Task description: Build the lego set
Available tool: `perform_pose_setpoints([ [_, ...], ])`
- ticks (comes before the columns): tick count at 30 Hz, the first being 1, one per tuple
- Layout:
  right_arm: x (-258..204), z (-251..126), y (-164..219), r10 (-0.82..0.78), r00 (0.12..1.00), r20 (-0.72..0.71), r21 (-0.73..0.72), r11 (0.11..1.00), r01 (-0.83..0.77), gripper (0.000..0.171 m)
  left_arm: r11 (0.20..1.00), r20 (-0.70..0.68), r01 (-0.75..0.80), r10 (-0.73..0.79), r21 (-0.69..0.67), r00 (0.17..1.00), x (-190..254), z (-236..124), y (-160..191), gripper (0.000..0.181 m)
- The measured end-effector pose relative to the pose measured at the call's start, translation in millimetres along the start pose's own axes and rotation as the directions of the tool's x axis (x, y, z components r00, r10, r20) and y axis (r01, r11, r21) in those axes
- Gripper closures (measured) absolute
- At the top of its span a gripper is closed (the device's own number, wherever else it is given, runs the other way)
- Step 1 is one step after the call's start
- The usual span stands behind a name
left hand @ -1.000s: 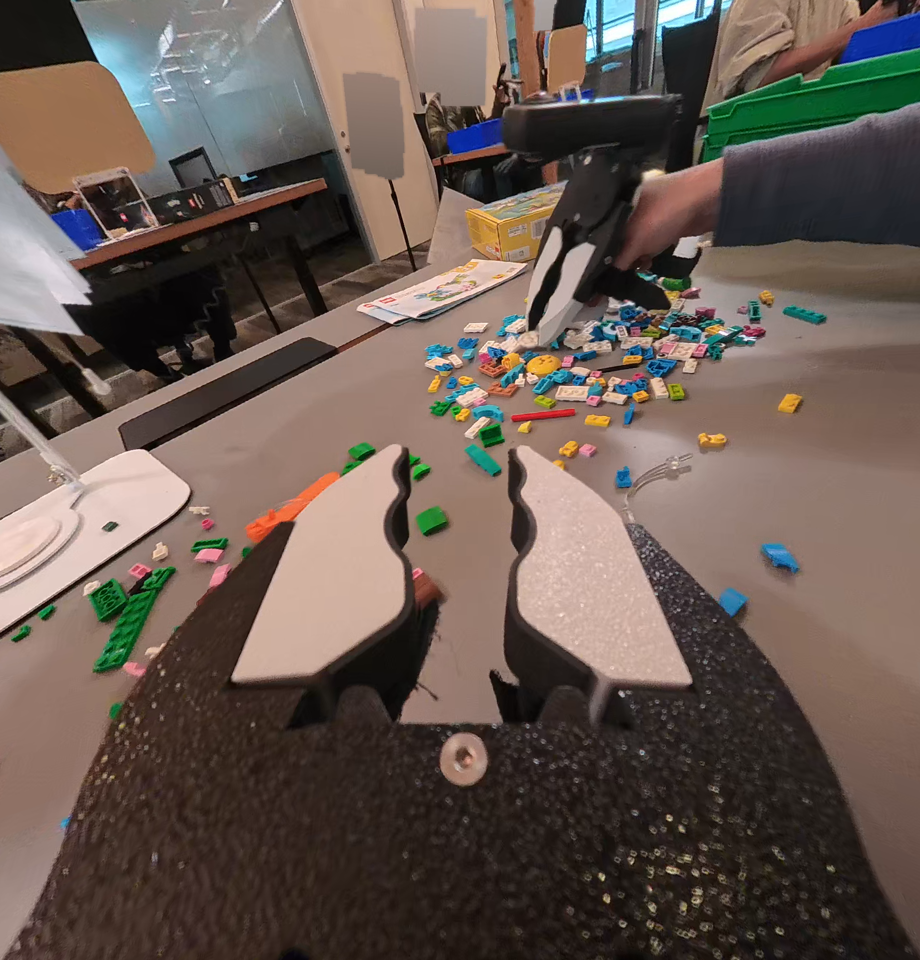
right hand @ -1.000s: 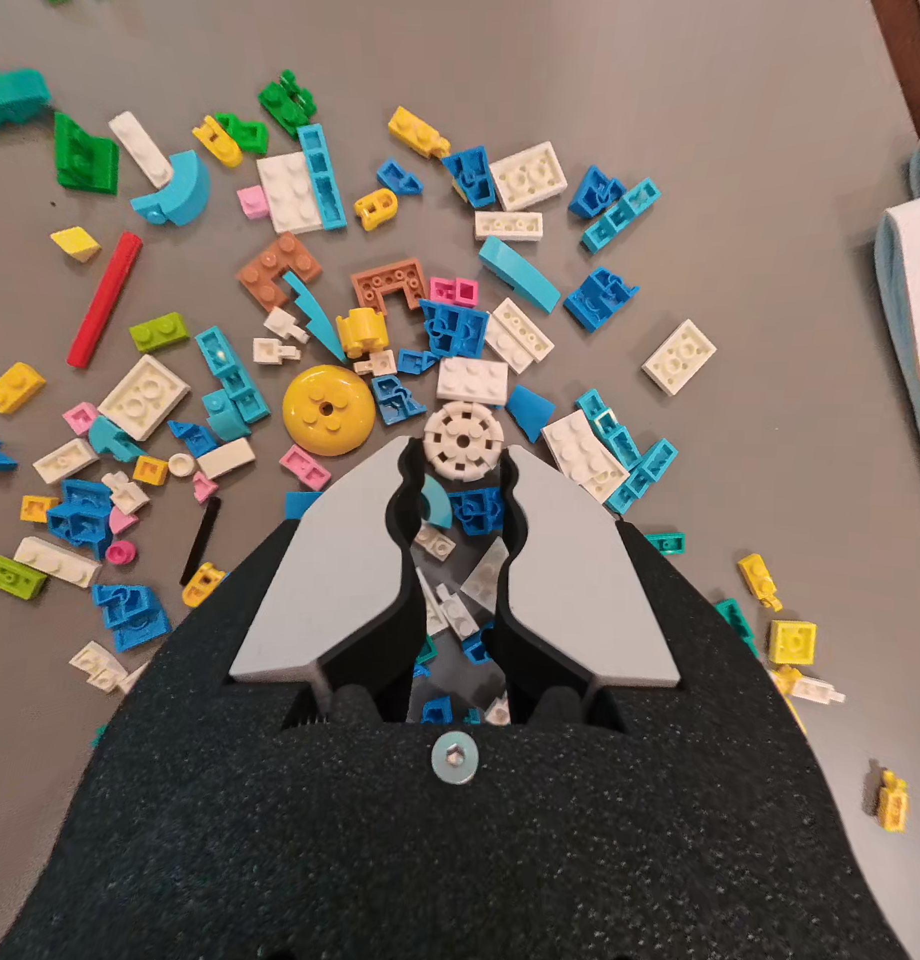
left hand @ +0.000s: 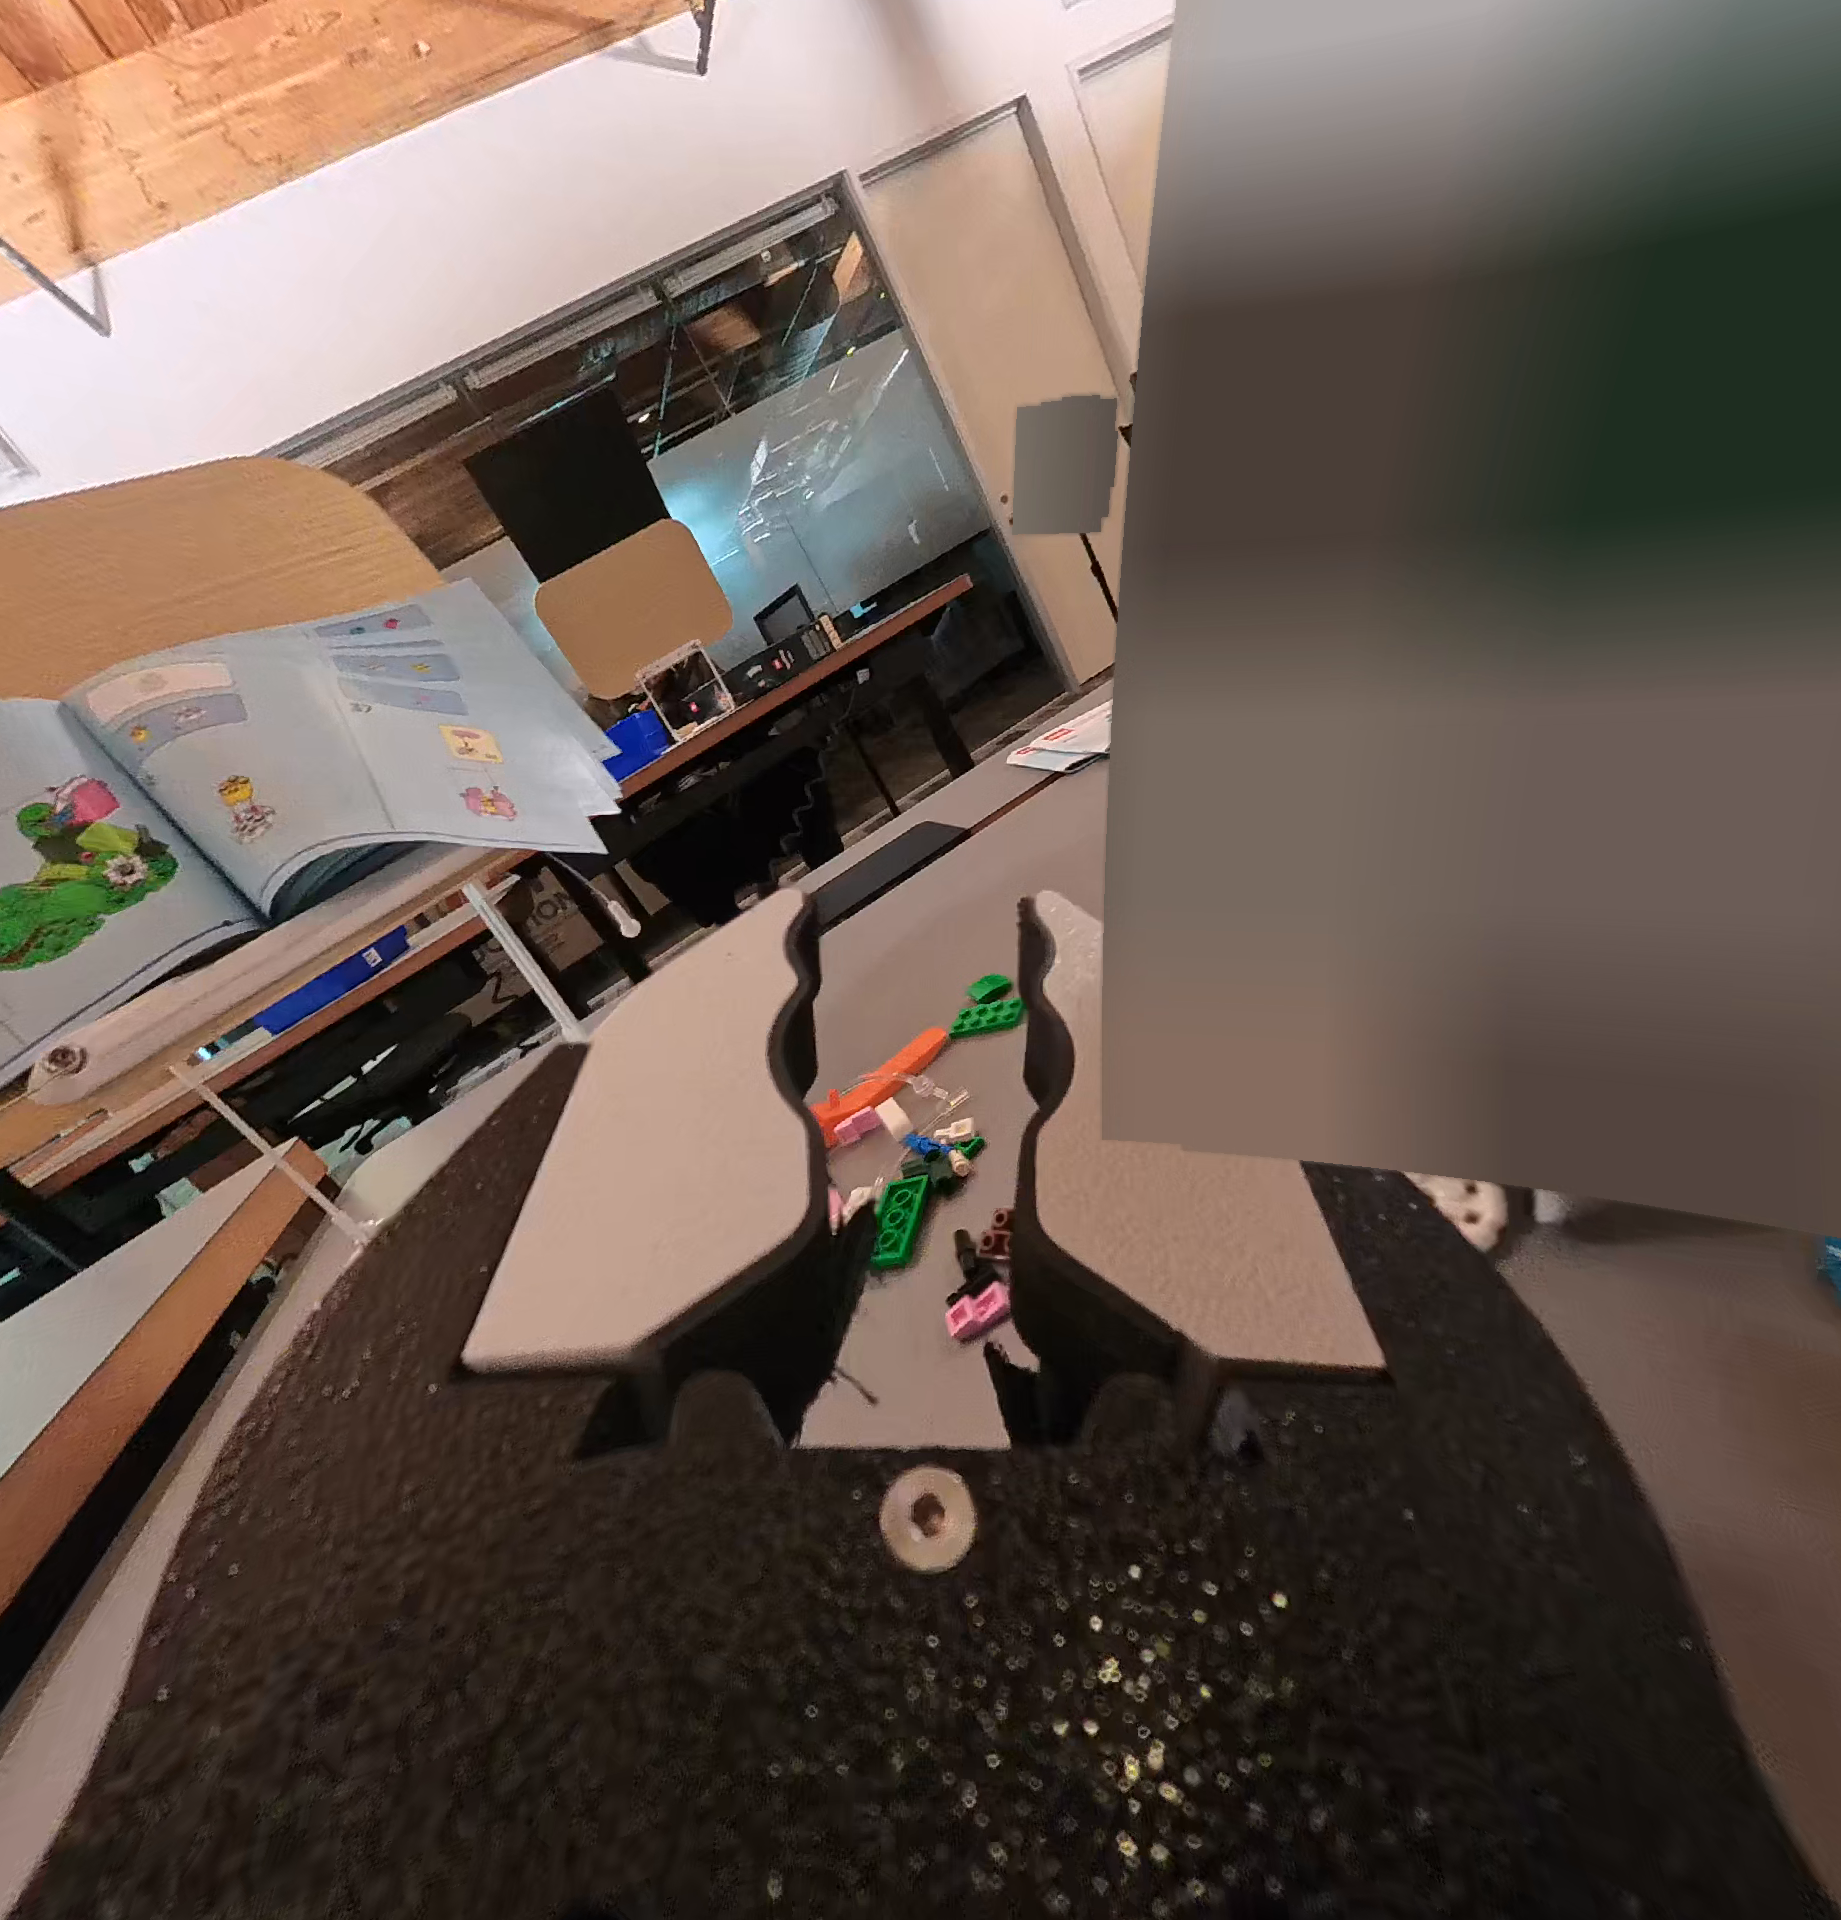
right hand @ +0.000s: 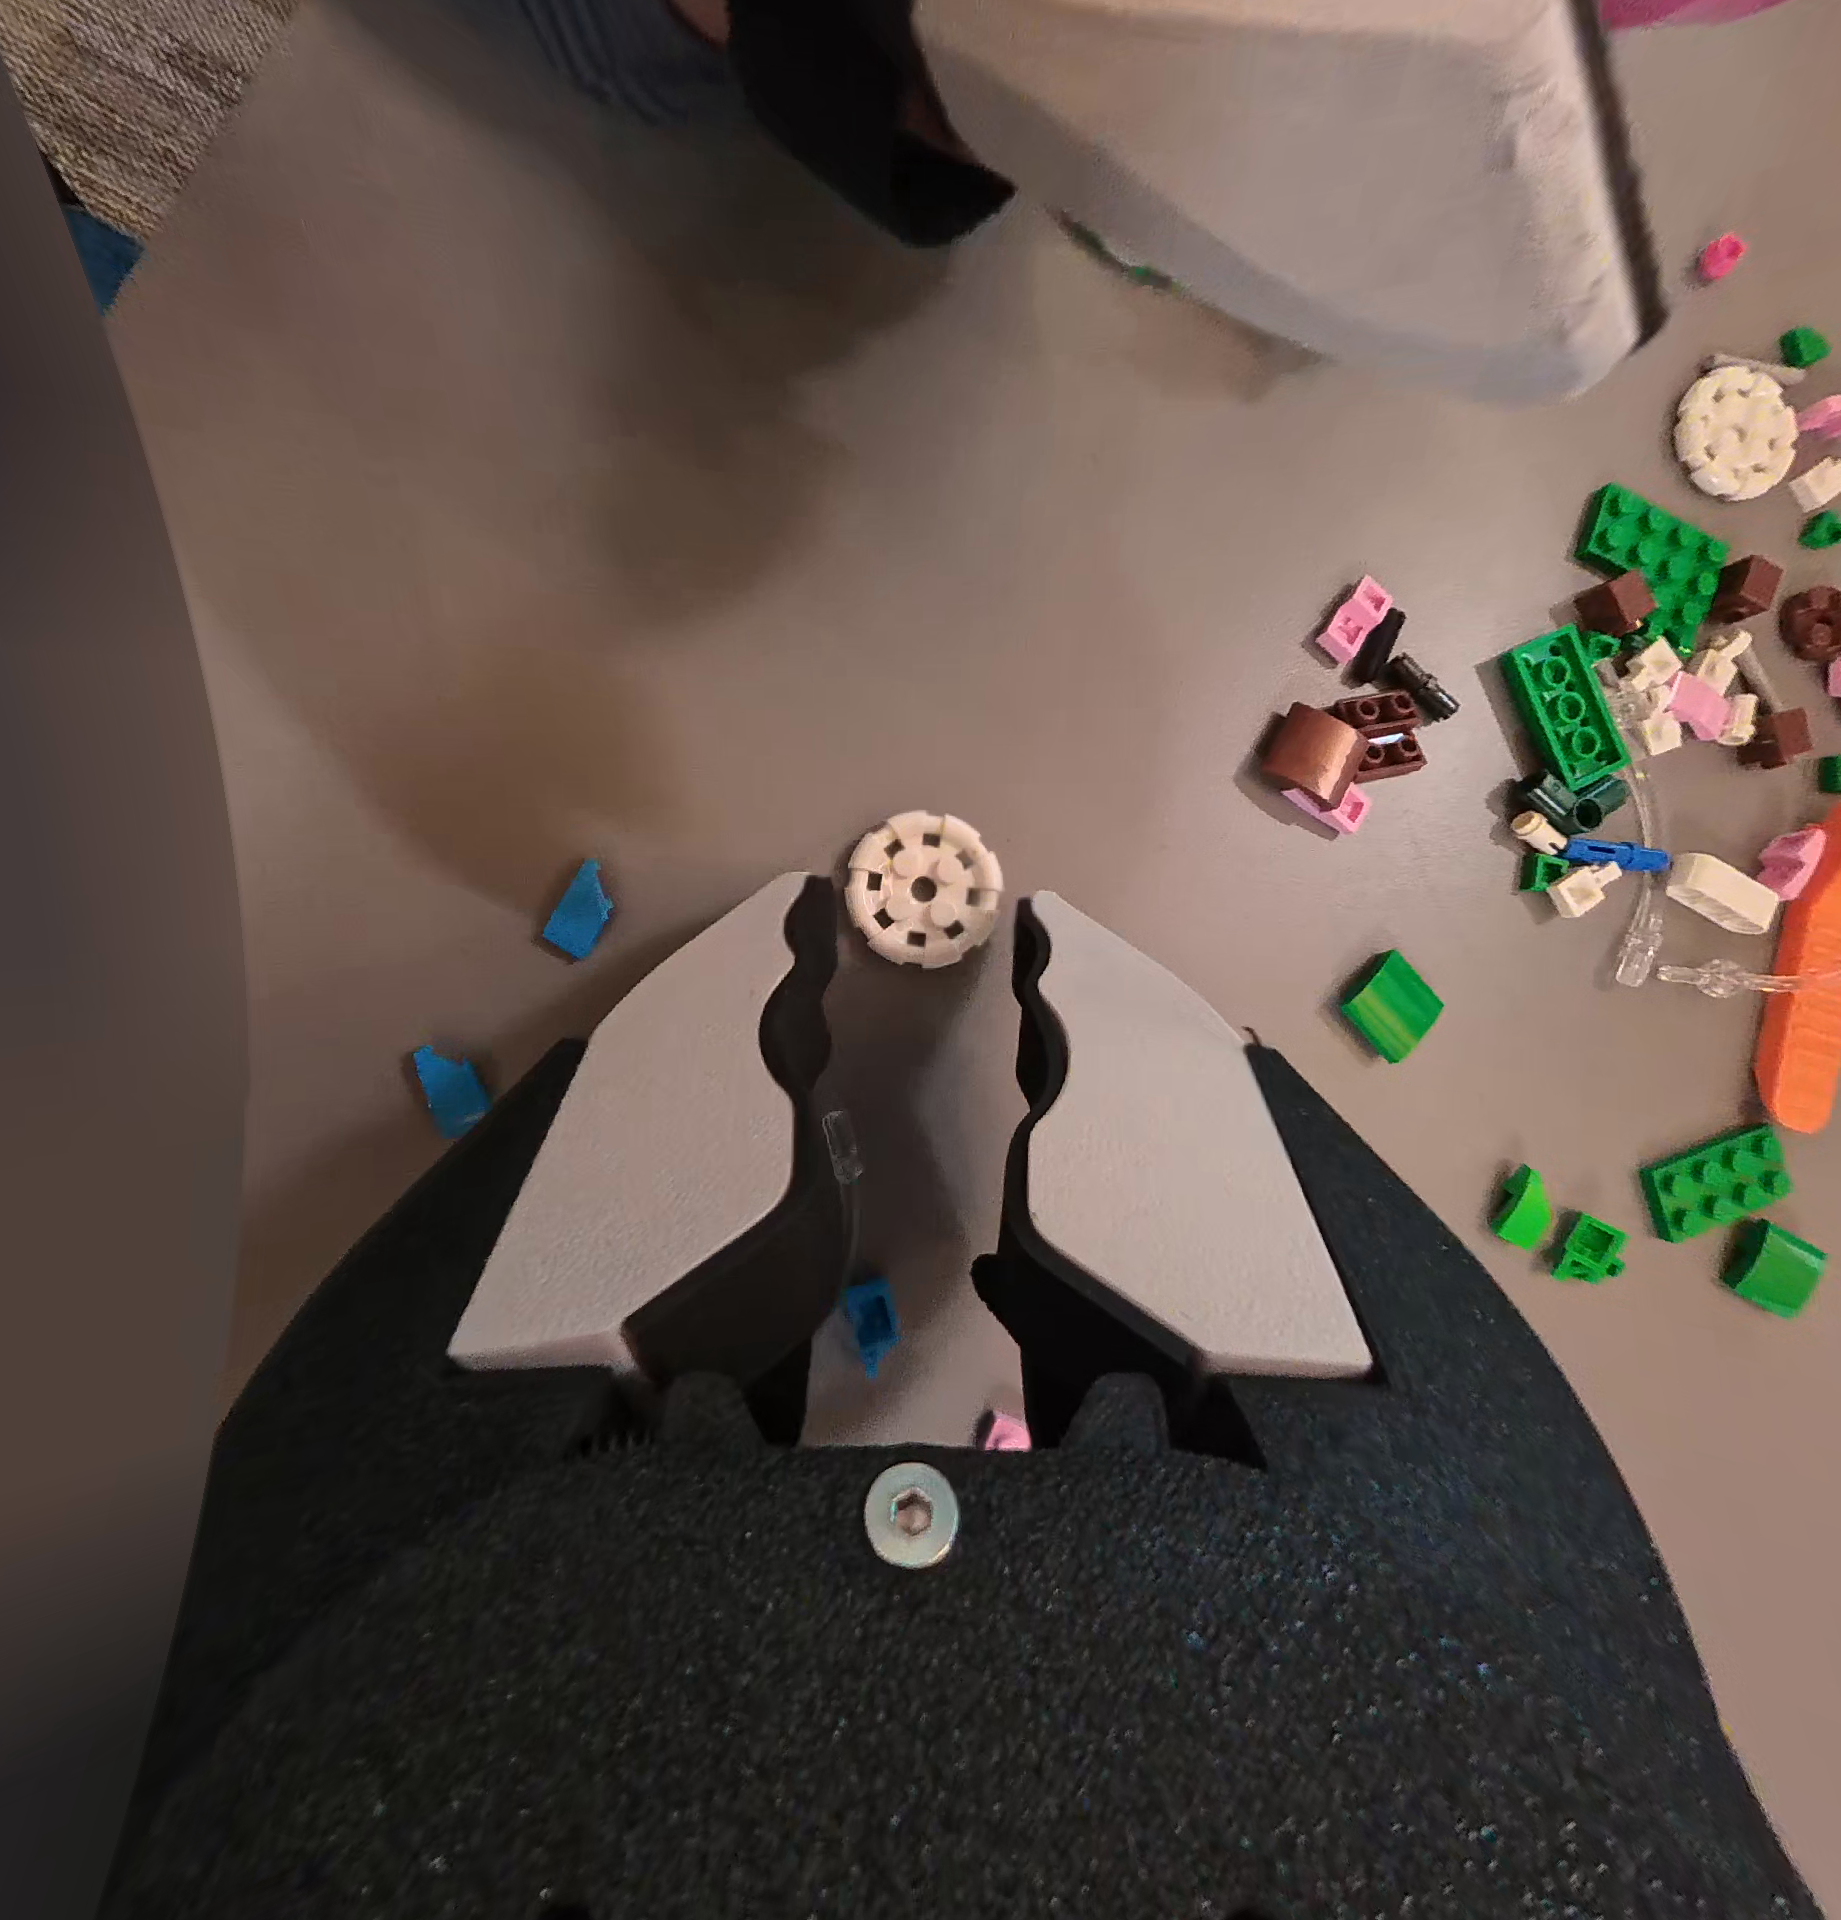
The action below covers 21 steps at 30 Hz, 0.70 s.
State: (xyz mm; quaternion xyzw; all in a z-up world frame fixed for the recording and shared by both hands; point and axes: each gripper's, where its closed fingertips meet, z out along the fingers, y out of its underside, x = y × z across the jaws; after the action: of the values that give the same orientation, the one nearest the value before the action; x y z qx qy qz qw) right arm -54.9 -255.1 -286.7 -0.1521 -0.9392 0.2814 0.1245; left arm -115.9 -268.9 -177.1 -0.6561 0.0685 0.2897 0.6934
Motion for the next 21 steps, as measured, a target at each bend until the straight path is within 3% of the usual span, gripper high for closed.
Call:
perform_pose_setpoints([
  [5, 0, -9, -1, 0.059, 0.998, -0.018, 0.044, 0.997, -0.058, 0.127, 1.000, 0.011, 0.012, -0.012, -0.011, 1.000, -3, 0, 3, 0.145],
  [10, 11, -58, 20, 0.232, 0.964, -0.131, 0.157, 0.965, -0.211, 0.127, 1.000, 0.018, 0.024, -0.023, -0.010, 1.000, -5, 0, 3, 0.147],
  [16, 21, -124, 96, 0.457, 0.803, -0.382, 0.191, 0.889, -0.415, 0.128, 0.998, 0.015, 0.017, -0.018, 0.066, 1.000, -5, -5, -10, 0.150],
  [21, 15, -143, 131, 0.573, 0.707, -0.414, 0.254, 0.818, -0.516, 0.130, 0.981, 0.057, -0.007, -0.004, 0.195, 0.998, -7, -17, -33, 0.150],
])
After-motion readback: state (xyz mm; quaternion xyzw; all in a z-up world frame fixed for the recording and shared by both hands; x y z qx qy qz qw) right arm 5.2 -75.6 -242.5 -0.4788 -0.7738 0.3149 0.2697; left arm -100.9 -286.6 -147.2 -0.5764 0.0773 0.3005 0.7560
